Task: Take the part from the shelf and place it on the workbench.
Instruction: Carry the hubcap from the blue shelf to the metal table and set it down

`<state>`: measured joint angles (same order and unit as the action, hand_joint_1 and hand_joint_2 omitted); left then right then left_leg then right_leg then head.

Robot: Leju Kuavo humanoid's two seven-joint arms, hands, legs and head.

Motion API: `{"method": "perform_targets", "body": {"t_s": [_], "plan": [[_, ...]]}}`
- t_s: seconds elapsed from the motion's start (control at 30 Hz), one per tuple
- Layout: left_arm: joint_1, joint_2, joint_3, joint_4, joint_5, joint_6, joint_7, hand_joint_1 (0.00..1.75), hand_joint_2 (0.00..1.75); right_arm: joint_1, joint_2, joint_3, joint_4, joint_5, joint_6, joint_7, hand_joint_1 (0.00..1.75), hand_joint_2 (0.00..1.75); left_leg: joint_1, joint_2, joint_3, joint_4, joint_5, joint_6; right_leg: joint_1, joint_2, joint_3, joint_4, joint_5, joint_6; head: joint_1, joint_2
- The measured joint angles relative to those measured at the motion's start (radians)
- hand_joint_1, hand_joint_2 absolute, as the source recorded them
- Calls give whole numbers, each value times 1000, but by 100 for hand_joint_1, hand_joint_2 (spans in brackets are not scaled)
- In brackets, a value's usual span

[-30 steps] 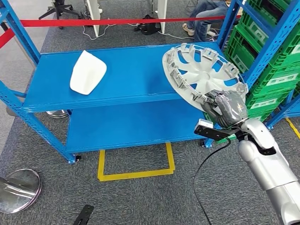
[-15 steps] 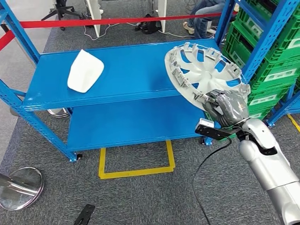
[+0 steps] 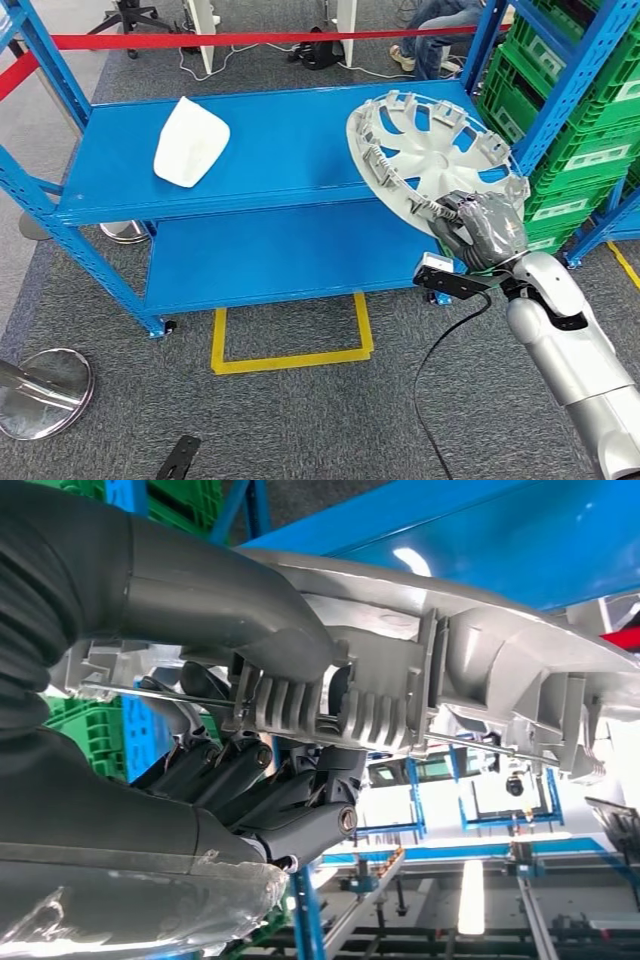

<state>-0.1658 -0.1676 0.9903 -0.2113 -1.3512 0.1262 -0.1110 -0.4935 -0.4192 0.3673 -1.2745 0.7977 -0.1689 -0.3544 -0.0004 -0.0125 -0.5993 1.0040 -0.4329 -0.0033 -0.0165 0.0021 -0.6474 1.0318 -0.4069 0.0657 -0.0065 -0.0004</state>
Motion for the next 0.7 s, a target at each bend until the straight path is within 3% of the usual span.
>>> {"method": "perform_targets", "body": {"t_s": [0.07, 0.13, 0.2, 0.23, 0.3, 0.37, 0.47, 0.53, 0.6, 0.67, 0.7], "plan": [[0, 0, 0, 0, 0, 0, 0, 0, 175, 1, 0, 0, 0, 0, 0, 0, 175, 175, 3, 1, -3, -4, 8, 13, -1, 0, -28, 65, -45, 7, 5, 0], [0, 0, 0, 0, 0, -1, 0, 0, 175, 2, 0, 0, 1, 0, 0, 0, 175, 175, 1, 1, -7, -4, 12, 19, -1, 0, -80, 200, -116, 11, 9, 0], [1, 0, 0, 0, 0, -1, 0, 0, 175, 4, 0, 1, 2, 0, 0, 0, 175, 175, 0, 1, -10, -3, 15, 21, 0, 0, -107, 281, -144, 12, 9, 0], [1, 0, 0, 0, 0, -1, 0, 0, 175, 5, 0, 1, 2, 0, 0, 0, 175, 175, 0, 1, -10, -3, 16, 21, 0, 0, -91, 263, -130, 11, 9, 0], [1, 0, 0, 0, 0, -1, 0, 0, 175, 5, 0, 0, 2, 0, 0, 0, 175, 175, 0, 1, -11, -2, 18, 17, 0, -2, -16, 132, -76, 7, 9, 0], [0, 0, 0, 0, 0, -1, 0, 0, 175, 4, 0, 0, 2, 0, 0, -1, 175, 175, -3, 0, -16, 2, 22, 9, 2, -2, 46, 20, -44, 3, 8, 0], [0, 0, 0, 0, 0, -1, 0, 0, 175, 5, 0, 0, 2, 1, 0, -1, 175, 175, -5, 0, -26, 1, 33, -8, 5, 2, 47, 3, -37, -12, 7, 0], [1, 1, 0, 0, 0, -1, 0, 0, 175, 5, 0, 0, 2, 1, 0, 0, 175, 175, -4, 0, -35, 15, 18, -19, 3, 2, 42, 0, -28, -26, 6, 0], [0, 1, 0, 0, 0, -1, 0, 0, 175, 4, 0, -2, 2, 1, 0, 0, 175, 175, -2, 1, -71, 97, -42, -31, 0, 1, 34, -3, -20, -38, 4, 0], [0, 1, 0, 0, 1, -1, 0, 0, 175, 4, 0, -2, 2, 1, 0, 0, 175, 175, 0, 1, -125, 228, -109, -37, 0, 0, 23, -3, -13, -42, 3, 0], [0, 1, 0, 0, 1, -1, 0, 0, 175, 4, 0, -2, 2, 1, 0, 0, 175, 175, 0, 1, -140, 270, -122, -39, 0, 0, 18, -3, -9, -42, 3, 0]]}}
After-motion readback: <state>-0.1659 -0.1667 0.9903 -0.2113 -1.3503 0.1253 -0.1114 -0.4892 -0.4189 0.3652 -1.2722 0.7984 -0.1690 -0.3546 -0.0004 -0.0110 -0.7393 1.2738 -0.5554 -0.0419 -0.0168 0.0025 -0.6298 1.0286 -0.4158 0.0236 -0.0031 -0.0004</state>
